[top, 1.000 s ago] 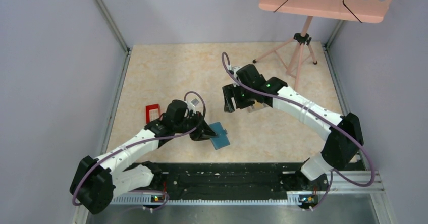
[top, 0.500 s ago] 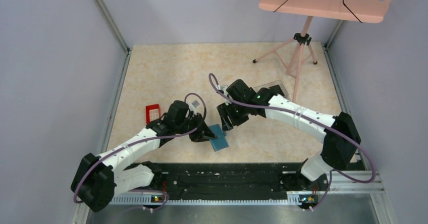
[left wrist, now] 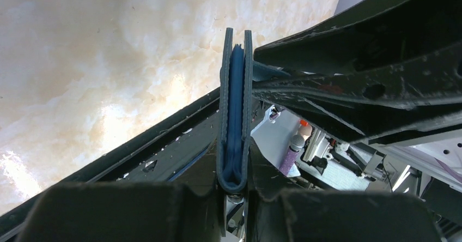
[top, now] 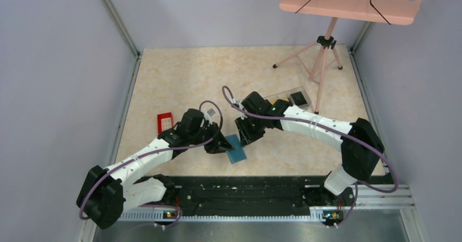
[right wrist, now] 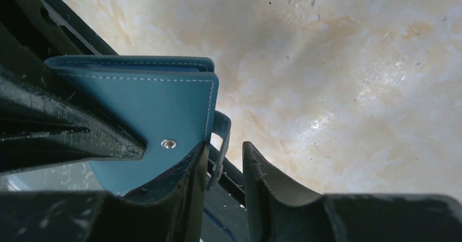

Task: Put the credit cards into the card holder
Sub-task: Open the card holder.

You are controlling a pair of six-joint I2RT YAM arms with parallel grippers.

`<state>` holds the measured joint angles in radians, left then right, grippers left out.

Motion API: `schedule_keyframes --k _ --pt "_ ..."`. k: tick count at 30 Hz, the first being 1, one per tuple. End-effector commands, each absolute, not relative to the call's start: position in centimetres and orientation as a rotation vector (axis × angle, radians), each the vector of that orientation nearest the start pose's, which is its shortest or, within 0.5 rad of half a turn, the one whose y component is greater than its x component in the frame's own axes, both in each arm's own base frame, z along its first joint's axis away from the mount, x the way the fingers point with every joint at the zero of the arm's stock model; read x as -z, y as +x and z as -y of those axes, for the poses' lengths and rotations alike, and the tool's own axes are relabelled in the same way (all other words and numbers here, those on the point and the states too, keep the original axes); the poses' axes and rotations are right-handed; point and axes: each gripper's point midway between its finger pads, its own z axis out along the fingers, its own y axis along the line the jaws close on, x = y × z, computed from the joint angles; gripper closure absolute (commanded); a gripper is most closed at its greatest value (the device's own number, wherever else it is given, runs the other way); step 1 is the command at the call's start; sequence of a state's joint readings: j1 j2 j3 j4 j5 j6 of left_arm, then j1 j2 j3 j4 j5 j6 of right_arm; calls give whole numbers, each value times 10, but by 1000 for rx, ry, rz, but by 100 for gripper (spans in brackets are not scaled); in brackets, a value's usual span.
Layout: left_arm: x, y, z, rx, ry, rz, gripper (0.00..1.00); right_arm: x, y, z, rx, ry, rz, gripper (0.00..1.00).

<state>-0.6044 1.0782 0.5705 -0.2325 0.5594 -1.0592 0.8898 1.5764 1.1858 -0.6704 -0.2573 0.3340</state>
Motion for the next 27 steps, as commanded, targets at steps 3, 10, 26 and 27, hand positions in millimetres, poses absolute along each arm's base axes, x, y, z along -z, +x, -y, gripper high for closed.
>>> schedule_keyframes --k 3,10,26,27 --pt "-149 163 264 1414 -203 -2561 100 -110 180 -326 -745 -859 -2624 91" --pt "-150 167 251 1283 -205 -2551 67 -148 187 -331 -780 -909 -2506 100" --pt "-256 193 192 901 167 -2010 1 -331 184 -331 -947 -1177 -1782 100" --pt "-260 191 192 906 195 -1984 1 -335 183 -328 -946 -1181 -1769 100"
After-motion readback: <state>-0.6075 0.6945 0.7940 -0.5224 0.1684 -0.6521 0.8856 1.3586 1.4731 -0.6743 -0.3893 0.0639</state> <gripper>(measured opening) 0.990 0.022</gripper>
